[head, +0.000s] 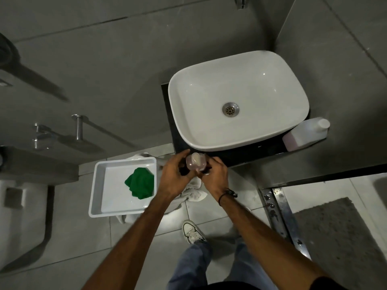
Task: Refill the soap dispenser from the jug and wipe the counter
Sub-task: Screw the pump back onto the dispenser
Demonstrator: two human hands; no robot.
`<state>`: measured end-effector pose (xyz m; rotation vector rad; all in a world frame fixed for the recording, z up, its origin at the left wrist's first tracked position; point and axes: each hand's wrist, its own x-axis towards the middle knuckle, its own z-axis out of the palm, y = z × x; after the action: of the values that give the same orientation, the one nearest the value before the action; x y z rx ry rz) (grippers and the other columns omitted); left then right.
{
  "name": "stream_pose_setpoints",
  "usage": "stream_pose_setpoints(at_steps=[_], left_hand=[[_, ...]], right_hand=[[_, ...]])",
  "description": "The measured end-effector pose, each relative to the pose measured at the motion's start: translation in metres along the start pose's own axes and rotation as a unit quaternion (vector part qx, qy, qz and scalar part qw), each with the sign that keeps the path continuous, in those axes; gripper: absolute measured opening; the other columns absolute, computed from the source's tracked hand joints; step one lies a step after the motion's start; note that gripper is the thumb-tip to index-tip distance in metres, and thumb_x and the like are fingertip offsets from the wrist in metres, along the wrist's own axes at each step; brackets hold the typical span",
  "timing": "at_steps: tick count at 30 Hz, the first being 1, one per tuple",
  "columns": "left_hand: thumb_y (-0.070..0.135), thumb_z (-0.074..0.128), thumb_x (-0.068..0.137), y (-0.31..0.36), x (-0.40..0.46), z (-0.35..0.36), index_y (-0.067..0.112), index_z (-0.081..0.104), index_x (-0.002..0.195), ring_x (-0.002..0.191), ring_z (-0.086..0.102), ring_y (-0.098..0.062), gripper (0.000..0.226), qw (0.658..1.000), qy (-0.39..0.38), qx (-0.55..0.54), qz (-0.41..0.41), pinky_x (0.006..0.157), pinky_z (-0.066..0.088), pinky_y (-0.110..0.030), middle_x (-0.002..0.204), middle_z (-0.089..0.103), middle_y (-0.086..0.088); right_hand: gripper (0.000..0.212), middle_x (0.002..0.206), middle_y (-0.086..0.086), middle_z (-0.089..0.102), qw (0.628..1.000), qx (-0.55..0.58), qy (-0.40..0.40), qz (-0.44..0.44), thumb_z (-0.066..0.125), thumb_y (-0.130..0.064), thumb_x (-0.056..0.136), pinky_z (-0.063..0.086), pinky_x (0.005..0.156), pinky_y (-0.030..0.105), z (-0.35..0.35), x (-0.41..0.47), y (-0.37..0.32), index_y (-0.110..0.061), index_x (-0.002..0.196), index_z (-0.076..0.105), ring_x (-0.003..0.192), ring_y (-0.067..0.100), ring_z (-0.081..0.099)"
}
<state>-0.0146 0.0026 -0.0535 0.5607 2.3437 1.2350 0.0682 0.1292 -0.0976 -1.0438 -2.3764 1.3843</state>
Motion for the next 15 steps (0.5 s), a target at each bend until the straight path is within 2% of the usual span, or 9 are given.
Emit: stream_pose_setpoints(at_steps=[3, 5, 7, 10, 12, 15], left_hand=[[0.051, 0.085, 0.073, 0.013, -0.007, 0.004, 0.028, 0.061, 0.131, 0.106, 0.065, -0.009, 0.067, 0.997, 0.040, 0.050, 0.050, 0.084, 0.057, -0.027, 0.120, 0.066, 0.008], [0.054, 0.081, 0.076, 0.020, -0.010, 0.006, 0.028, 0.063, 0.129, 0.102, 0.066, -0.009, 0.061, 0.993, 0.060, 0.082, 0.059, 0.080, 0.060, -0.033, 0.118, 0.069, 0.008], [0.053, 0.077, 0.081, 0.026, -0.010, 0.006, 0.026, 0.065, 0.129, 0.094, 0.066, -0.008, 0.056, 0.990, 0.076, 0.101, 0.063, 0.076, 0.060, -0.035, 0.115, 0.071, 0.007], [0.047, 0.074, 0.086, 0.028, -0.011, 0.007, 0.022, 0.066, 0.131, 0.089, 0.067, -0.009, 0.052, 0.988, 0.080, 0.110, 0.069, 0.074, 0.060, -0.035, 0.112, 0.072, 0.003], [0.043, 0.074, 0.088, 0.027, -0.011, 0.007, 0.021, 0.066, 0.133, 0.087, 0.066, -0.010, 0.051, 0.988, 0.079, 0.115, 0.072, 0.074, 0.061, -0.035, 0.110, 0.073, 0.001], [0.041, 0.076, 0.086, 0.022, -0.010, 0.008, 0.021, 0.064, 0.135, 0.090, 0.066, -0.010, 0.054, 0.987, 0.075, 0.114, 0.080, 0.077, 0.061, -0.033, 0.114, 0.072, 0.001]], right_hand=[[0.045, 0.114, 0.010, 0.066, 1.000, -0.011, -0.016, -0.006, 0.080, -0.004, 0.075, 0.058, 0.087, 0.038, -0.005, 0.001, 0.001, -0.011, 0.118, 0.069, 0.099, 0.027, 0.067], [0.038, 0.118, 0.017, 0.063, 0.997, -0.063, -0.034, -0.013, 0.074, -0.006, 0.080, 0.052, 0.091, 0.037, -0.008, 0.005, 0.005, -0.009, 0.117, 0.068, 0.106, 0.032, 0.062], [0.034, 0.118, 0.018, 0.063, 0.993, -0.102, -0.057, -0.020, 0.073, -0.009, 0.081, 0.049, 0.089, 0.036, -0.011, 0.007, 0.006, -0.008, 0.114, 0.069, 0.107, 0.033, 0.060], [0.021, 0.099, 0.014, 0.072, 0.998, -0.042, -0.040, -0.008, 0.071, -0.023, 0.077, 0.055, 0.070, 0.028, -0.017, 0.007, 0.000, -0.014, 0.095, 0.075, 0.095, 0.030, 0.068], [0.016, 0.092, 0.011, 0.075, 0.998, 0.020, -0.051, 0.021, 0.067, -0.026, 0.079, 0.058, 0.064, 0.028, -0.018, 0.007, 0.002, -0.016, 0.090, 0.075, 0.094, 0.031, 0.072], [0.029, 0.105, 0.014, 0.072, 0.997, 0.031, -0.070, 0.024, 0.073, -0.021, 0.074, 0.060, 0.078, 0.037, -0.017, 0.012, 0.002, -0.010, 0.101, 0.073, 0.102, 0.032, 0.069]])
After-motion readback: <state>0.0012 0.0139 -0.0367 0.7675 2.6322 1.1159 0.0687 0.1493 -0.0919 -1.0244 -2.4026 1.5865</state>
